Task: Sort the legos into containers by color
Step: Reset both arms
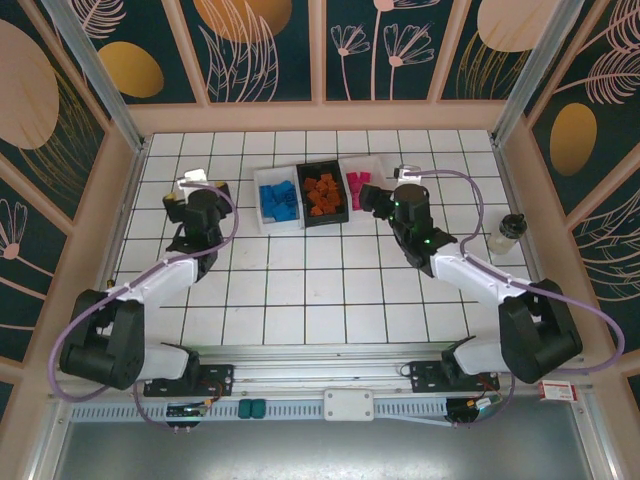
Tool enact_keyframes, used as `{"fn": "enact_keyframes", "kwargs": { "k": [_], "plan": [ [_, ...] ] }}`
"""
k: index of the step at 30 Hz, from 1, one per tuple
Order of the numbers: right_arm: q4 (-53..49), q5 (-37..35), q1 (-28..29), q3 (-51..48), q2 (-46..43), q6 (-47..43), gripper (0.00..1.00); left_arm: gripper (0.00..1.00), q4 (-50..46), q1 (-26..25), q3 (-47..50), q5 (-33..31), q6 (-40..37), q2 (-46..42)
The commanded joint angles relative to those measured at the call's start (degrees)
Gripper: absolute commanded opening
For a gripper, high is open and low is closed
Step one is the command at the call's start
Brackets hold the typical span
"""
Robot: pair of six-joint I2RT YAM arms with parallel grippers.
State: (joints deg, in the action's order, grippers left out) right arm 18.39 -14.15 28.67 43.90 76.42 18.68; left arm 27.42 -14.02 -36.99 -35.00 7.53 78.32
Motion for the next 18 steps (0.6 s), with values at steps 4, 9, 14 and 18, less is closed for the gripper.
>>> {"fn": "enact_keyframes", "kwargs": {
  "k": [4, 9, 14, 18],
  "plan": [
    [0.73, -7.30, -0.59, -1.70, -4.64, 0.40, 0.99, 0.98, 23.47, 2.76, 12.21, 1.78, -5.24, 5.35],
    [1.14, -6.15, -2.95, -2.97, -6.76, -0.39, 0.99, 0.99, 32.73, 3.12, 16.35, 5.12, -8.21, 6.88],
    [5.95, -2.69, -7.10, -6.63, -9.23, -0.29, 0.99, 0.99, 35.58, 6.69, 18.00, 11.36, -6.11, 7.25],
    [10.34, 0.09, -11.68, -11.05, -11.80, -1.27, 0.99, 0.99, 40.24, 10.90, 21.45, 18.88, -2.86, 7.02]
  ]
}}
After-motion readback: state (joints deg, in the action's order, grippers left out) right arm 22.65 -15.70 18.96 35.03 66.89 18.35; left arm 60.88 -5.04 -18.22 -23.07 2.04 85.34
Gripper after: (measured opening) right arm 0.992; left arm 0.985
